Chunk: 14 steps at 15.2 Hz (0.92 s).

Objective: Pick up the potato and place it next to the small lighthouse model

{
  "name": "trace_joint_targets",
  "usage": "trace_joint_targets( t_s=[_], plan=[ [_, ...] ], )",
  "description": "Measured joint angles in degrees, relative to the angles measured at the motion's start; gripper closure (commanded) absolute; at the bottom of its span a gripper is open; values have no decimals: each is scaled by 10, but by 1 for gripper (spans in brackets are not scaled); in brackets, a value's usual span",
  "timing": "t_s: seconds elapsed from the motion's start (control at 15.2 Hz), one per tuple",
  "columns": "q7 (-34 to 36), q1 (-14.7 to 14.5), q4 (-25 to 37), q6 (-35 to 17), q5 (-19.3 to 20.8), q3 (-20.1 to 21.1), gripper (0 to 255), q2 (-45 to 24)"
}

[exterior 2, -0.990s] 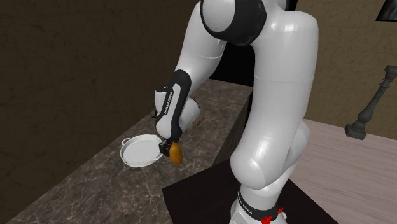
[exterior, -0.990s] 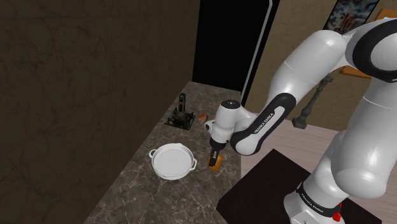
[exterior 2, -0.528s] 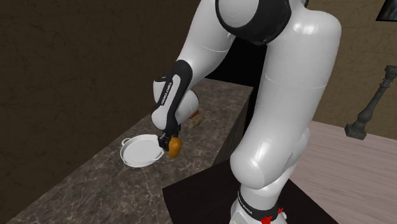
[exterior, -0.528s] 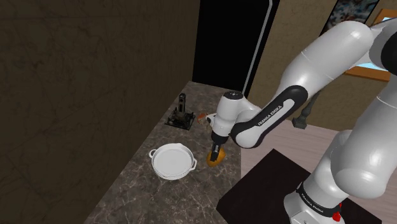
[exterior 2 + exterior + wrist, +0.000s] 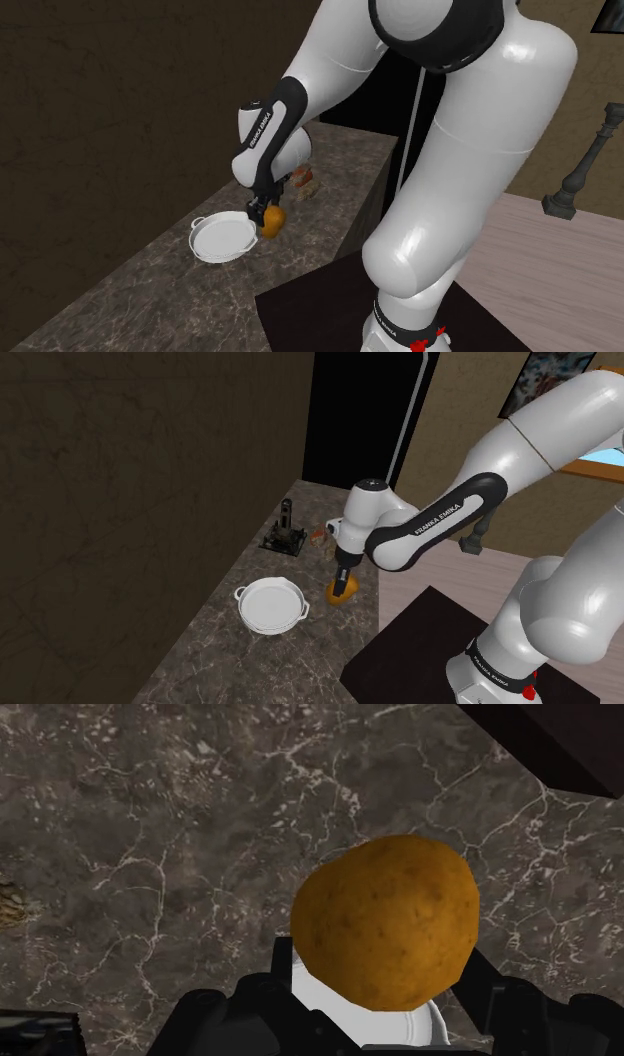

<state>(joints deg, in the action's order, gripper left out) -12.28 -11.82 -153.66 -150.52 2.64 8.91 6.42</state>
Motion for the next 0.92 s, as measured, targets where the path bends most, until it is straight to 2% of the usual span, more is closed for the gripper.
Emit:
trace_joint_targets(
  t_s=[0.92],
  plan=[
    [-25, -8, 34, 132, -26, -8, 255, 98]
  ],
)
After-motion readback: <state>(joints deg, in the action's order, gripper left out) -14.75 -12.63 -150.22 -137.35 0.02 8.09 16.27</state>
